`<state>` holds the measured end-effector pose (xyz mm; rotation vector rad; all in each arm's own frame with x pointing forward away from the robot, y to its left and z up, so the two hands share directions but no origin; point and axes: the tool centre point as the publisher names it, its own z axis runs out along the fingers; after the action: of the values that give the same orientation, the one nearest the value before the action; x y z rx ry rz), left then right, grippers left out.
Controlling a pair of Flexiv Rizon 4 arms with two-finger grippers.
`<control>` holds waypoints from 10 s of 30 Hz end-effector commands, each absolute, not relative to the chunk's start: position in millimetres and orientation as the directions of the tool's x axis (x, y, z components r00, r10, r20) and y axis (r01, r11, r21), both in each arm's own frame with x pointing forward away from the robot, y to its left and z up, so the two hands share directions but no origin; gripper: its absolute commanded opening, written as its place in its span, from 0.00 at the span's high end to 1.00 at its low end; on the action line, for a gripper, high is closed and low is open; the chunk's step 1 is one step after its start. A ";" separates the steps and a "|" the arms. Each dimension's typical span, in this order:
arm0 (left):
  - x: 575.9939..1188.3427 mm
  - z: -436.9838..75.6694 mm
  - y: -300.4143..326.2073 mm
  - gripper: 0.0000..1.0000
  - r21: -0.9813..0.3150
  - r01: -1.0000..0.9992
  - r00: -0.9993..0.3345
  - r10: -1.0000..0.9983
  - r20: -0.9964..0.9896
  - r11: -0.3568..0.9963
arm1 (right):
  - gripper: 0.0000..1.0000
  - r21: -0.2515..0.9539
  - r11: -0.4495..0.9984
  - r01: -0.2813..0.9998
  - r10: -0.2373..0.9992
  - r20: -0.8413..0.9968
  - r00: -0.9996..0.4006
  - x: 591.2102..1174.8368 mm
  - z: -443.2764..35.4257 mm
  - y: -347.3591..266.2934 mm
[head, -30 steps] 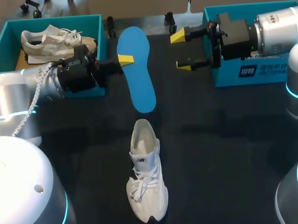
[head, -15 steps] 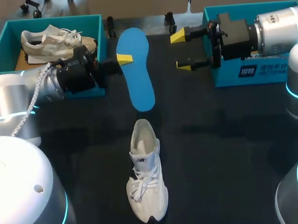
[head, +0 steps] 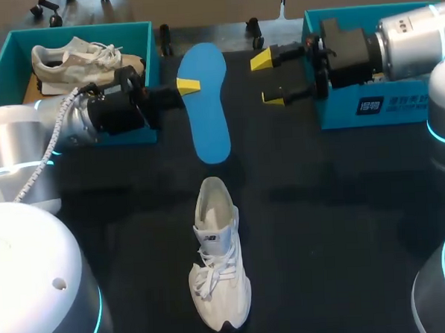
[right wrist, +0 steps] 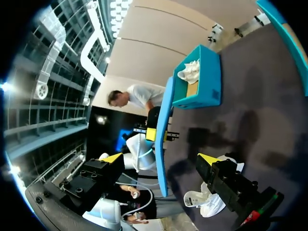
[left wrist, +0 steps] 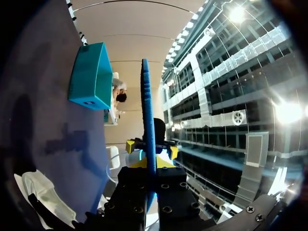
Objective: Take the shoe out of the shoebox, open the shoe tongue, remove and reinsert the insole, then place the shoe into the shoebox
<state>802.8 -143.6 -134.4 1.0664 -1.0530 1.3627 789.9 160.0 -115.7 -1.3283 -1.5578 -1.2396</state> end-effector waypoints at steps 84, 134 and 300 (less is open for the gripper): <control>802.7 -135.1 -143.6 1.00 -0.031 -0.998 -0.041 0.211 0.977 -0.048 | 0.00 0.218 0.106 0.970 0.931 -0.364 -0.020 781.2 -21.6 260.4; 802.7 -135.1 -143.6 1.00 -0.031 -0.998 -0.041 0.211 0.977 -0.048 | 0.00 0.134 -0.104 0.985 0.864 0.503 0.022 771.4 -32.8 219.3; 809.9 -136.4 -112.3 1.00 -0.833 0.549 -0.824 0.215 -0.524 0.070 | 0.00 0.035 -0.150 0.988 0.108 0.994 -0.019 778.8 -145.7 186.6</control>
<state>819.0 -111.0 -136.3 -0.8127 -2.4187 2.1248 778.9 184.3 -145.2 -1.3867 -1.2337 -1.2875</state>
